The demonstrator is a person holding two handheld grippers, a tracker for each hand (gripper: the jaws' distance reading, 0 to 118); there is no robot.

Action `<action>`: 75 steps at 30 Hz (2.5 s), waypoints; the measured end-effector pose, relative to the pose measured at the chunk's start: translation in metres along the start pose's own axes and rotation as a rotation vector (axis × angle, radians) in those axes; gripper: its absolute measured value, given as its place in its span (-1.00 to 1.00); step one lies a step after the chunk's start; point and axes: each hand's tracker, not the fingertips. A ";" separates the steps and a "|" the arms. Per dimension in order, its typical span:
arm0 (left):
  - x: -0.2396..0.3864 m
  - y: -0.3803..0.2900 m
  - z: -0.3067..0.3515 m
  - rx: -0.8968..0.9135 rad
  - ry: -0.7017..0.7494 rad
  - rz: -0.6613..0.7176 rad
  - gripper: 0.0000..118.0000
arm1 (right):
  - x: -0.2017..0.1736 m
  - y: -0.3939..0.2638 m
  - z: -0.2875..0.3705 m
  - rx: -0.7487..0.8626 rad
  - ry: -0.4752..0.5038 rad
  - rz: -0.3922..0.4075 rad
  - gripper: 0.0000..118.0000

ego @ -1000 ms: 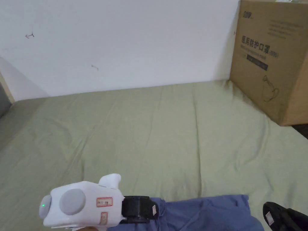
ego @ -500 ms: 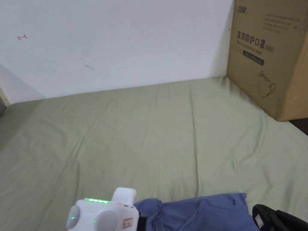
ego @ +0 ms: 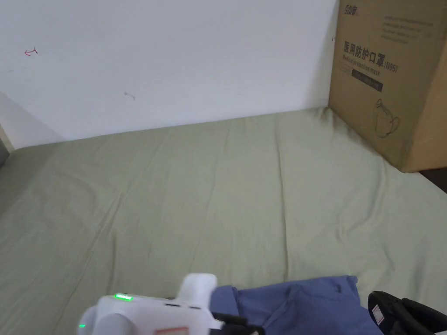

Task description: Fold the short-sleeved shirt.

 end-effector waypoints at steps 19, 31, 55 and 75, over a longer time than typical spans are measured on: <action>-0.174 -0.072 0.090 0.267 -0.352 0.832 0.96 | -0.034 0.007 -0.027 -0.105 0.025 0.106 -1.00; -0.192 -0.049 0.037 0.026 0.047 0.515 -0.83 | -0.057 0.007 -0.051 -0.170 0.081 0.120 -1.00; -0.032 0.043 -0.101 -0.166 0.120 0.416 0.85 | 0.011 0.000 0.014 -0.116 0.000 0.007 -1.00; 0.010 0.022 -0.104 -0.173 0.457 -0.031 -0.98 | 0.018 -0.008 0.010 -0.110 -0.009 -0.002 -1.00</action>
